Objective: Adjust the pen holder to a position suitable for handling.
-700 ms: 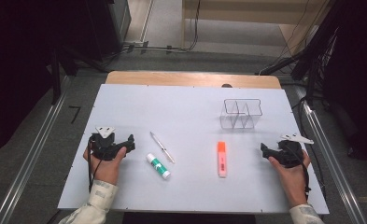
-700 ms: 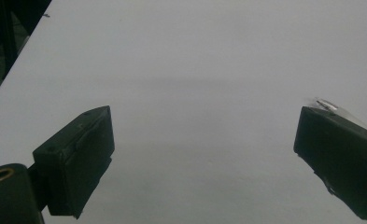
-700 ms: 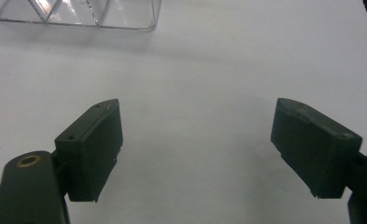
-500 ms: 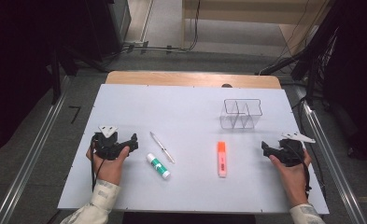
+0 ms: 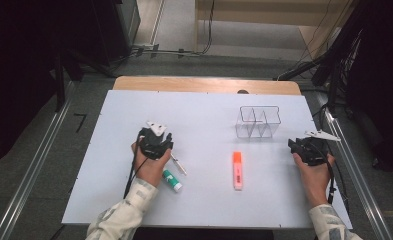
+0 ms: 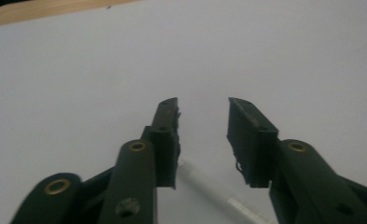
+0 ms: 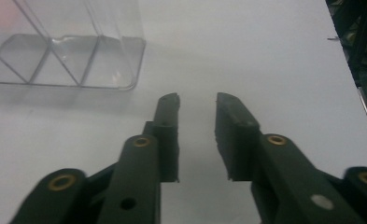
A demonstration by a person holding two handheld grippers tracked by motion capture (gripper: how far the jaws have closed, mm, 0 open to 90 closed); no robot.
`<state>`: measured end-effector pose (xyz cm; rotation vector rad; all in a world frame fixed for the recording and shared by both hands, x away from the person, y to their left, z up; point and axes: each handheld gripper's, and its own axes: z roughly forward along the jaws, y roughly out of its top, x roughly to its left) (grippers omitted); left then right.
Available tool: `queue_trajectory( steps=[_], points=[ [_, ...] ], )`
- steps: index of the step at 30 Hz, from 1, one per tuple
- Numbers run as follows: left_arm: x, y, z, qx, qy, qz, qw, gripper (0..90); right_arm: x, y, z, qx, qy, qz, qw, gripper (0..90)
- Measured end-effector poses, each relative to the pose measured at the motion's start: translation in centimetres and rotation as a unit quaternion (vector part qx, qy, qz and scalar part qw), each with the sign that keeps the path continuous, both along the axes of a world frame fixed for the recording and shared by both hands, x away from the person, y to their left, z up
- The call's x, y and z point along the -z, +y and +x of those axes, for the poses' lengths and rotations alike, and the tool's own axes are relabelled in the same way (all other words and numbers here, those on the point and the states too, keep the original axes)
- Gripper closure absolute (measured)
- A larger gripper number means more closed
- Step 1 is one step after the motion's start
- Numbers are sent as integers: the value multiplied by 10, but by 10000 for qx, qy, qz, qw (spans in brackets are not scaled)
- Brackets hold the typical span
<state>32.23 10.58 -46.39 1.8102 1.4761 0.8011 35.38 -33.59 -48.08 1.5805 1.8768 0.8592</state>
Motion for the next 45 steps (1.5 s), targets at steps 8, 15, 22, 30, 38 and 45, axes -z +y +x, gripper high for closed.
queue_trajectory(
  steps=[8,15,22,30,38,45],
  points=[
    [-13,-64,29,402,-50,52,9992,900,1,0,27,-42,25,38,10000,857],
    [-10,-114,55,684,108,-264,9972,900,-6,6,48,-70,-30,11,10000,880],
    [-2,-154,78,719,62,-332,9968,900,-8,12,60,-206,4,82,9998,880],
    [9,-174,94,778,241,-498,9954,900,-3,12,67,-221,71,399,9989,881],
    [8,-177,96,890,234,-730,9931,900,-13,27,67,-473,6,472,9978,881],
    [7,-172,96,940,256,-735,9925,900,-17,34,66,-540,16,511,9972,882]
  ],
)
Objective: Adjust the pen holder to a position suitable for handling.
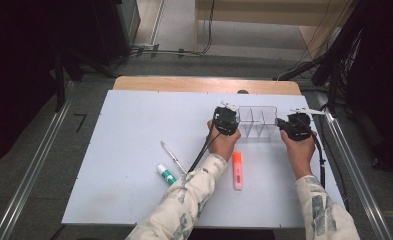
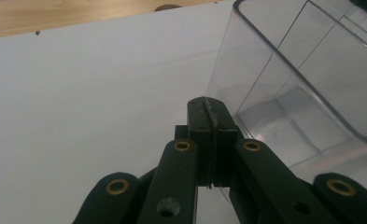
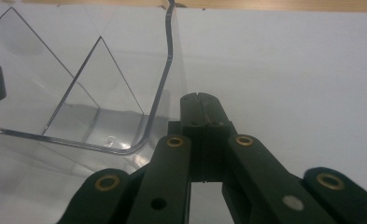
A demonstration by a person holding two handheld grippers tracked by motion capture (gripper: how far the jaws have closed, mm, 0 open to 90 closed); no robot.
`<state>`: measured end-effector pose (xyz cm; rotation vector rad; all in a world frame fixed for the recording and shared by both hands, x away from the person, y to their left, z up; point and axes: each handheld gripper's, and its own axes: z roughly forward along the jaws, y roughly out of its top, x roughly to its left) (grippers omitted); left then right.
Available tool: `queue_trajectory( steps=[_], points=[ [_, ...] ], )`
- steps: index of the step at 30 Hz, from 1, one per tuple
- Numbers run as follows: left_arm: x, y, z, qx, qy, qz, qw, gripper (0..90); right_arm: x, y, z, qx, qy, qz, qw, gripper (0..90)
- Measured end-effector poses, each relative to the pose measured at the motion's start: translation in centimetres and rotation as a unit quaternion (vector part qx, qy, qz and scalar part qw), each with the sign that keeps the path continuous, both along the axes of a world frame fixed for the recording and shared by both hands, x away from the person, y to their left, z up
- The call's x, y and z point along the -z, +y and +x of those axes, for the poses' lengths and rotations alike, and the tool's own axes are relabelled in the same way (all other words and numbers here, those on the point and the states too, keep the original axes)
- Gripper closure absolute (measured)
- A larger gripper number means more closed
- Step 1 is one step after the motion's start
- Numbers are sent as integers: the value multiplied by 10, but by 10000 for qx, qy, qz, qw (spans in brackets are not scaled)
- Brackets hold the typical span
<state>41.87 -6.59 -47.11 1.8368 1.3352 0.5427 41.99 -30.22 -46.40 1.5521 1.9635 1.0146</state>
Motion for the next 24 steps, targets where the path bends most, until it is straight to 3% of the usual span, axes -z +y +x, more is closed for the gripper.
queue_trajectory(
  steps=[6,10,19,24],
  points=[
    [-4,23,-5,-40,27,74,10000,900,1,19,-6,-177,41,32,9998,883],
    [-4,50,-12,-69,216,28,9997,900,2,40,-12,-330,98,101,9994,883],
    [-4,127,-50,-349,308,128,9988,900,3,114,-29,-845,132,125,9963,883],
    [-3,154,-71,-414,334,141,9985,900,3,145,-42,-1048,123,72,9944,883]
  ],
)
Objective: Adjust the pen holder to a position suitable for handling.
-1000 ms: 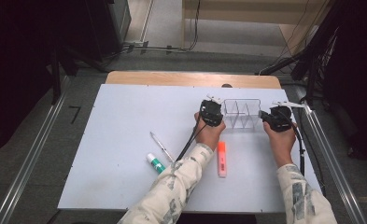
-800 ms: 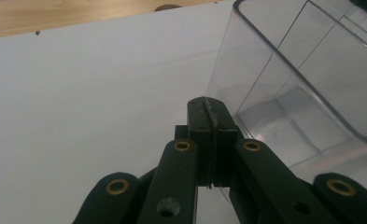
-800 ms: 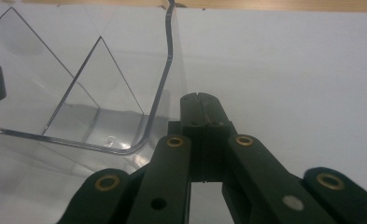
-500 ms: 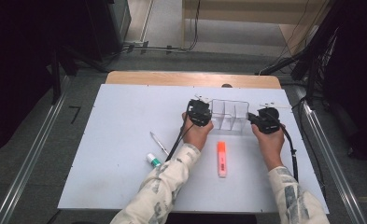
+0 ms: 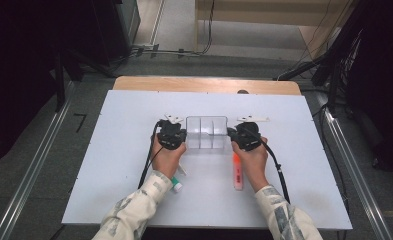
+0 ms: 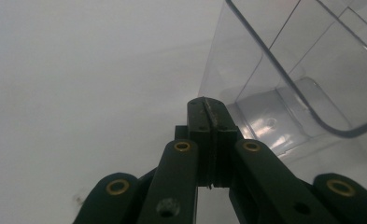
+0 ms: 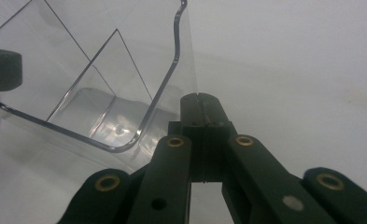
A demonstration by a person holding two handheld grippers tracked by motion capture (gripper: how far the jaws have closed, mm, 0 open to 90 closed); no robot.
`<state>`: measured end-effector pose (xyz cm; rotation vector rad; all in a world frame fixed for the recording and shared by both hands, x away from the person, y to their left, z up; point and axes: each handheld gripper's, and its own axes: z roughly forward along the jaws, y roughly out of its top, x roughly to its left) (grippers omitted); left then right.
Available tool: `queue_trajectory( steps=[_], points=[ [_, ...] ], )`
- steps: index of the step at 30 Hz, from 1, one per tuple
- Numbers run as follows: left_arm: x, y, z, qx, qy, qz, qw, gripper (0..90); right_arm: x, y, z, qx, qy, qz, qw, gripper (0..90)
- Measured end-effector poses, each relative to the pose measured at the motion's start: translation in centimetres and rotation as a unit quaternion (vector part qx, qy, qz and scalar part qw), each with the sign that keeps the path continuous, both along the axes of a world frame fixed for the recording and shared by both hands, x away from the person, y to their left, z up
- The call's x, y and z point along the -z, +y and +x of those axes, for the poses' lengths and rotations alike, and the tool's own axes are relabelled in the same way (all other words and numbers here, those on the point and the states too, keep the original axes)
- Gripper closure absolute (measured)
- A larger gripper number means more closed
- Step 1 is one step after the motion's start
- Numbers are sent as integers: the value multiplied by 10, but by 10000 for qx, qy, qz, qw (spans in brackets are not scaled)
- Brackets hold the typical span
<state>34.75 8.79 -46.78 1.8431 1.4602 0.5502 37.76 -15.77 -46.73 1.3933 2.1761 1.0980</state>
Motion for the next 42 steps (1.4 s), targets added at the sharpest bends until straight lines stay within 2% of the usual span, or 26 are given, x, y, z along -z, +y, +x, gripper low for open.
queue_trajectory(
  steps=[4,15,27,28,30,32,37,42],
  points=[
    [1,5,-1,17,-24,-55,10000,900,-1,10,-3,35,-15,-114,9999,883],
    [3,-4,11,-35,-45,-130,9999,900,-1,2,4,132,-2,-68,9999,883],
    [3,-5,12,-41,-112,-39,9999,900,-1,1,4,144,-79,-117,9998,880],
    [4,-5,12,-60,-139,-14,9999,886,-1,1,4,156,-104,-129,9997,856],
    [3,-1,10,-110,-194,-67,9997,821,-2,-1,4,208,-198,-244,9993,828],
    [1,7,6,-159,-334,10,9993,822,-2,-6,3,264,-285,-326,9987,819],
    [-3,33,-3,-416,-564,-39,9975,782,2,-33,-2,412,-276,-330,9982,760],
    [-4,64,-12,-684,-588,-4,9959,705,8,-60,-12,510,-210,-296,9980,675]
  ],
)
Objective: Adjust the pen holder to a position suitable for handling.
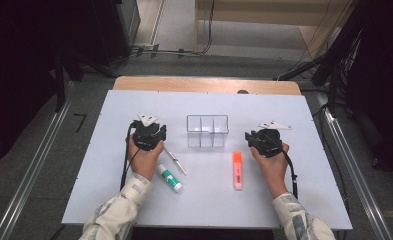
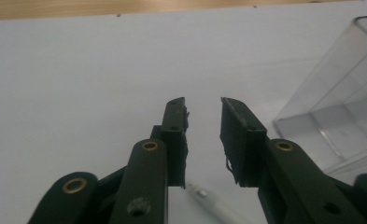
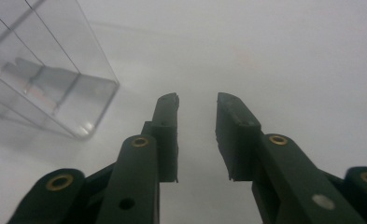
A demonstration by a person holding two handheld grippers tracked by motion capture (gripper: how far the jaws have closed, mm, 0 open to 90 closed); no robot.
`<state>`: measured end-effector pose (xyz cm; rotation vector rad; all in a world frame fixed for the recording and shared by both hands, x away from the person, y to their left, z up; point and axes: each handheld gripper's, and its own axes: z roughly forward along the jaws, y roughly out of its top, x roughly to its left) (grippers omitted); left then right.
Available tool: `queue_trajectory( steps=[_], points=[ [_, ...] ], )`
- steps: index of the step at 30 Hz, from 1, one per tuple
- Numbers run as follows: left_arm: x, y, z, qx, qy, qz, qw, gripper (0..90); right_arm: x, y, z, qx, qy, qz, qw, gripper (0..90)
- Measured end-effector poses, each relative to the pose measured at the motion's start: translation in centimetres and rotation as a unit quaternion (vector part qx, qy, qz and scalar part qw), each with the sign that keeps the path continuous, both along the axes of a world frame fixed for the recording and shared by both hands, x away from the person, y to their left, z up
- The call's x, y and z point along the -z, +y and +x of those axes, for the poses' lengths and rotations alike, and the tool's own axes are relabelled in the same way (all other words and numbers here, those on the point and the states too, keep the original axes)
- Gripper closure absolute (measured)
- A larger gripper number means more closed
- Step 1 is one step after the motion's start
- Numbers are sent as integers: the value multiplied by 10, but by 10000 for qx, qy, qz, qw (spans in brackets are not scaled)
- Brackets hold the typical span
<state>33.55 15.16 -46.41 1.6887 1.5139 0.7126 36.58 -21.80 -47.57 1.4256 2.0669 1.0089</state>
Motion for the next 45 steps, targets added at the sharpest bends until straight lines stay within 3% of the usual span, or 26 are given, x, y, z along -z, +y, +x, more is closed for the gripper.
queue_trajectory(
  steps=[3,6,8,11,18,29,45],
  points=[
    [2,14,-6,-172,-1,17,9999,633,3,-11,-6,-10,16,-15,10000,625],
    [4,23,-11,-317,-40,-12,9995,478,3,-16,-10,-5,31,-45,10000,581],
    [6,30,-16,-461,-74,-202,9987,375,2,-23,-16,-29,-2,-37,10000,538],
    [8,42,-26,-562,-85,-309,9979,298,3,-29,-21,-16,18,-45,10000,497],
    [15,55,-41,-621,19,-339,9975,179,4,-40,-34,23,20,37,10000,411],
    [25,80,-68,-853,154,-301,9958,139,4,-55,-52,51,82,207,9997,323],
    [26,83,-66,-885,155,-319,9954,139,6,-59,-57,109,108,188,9997,293]
  ],
)
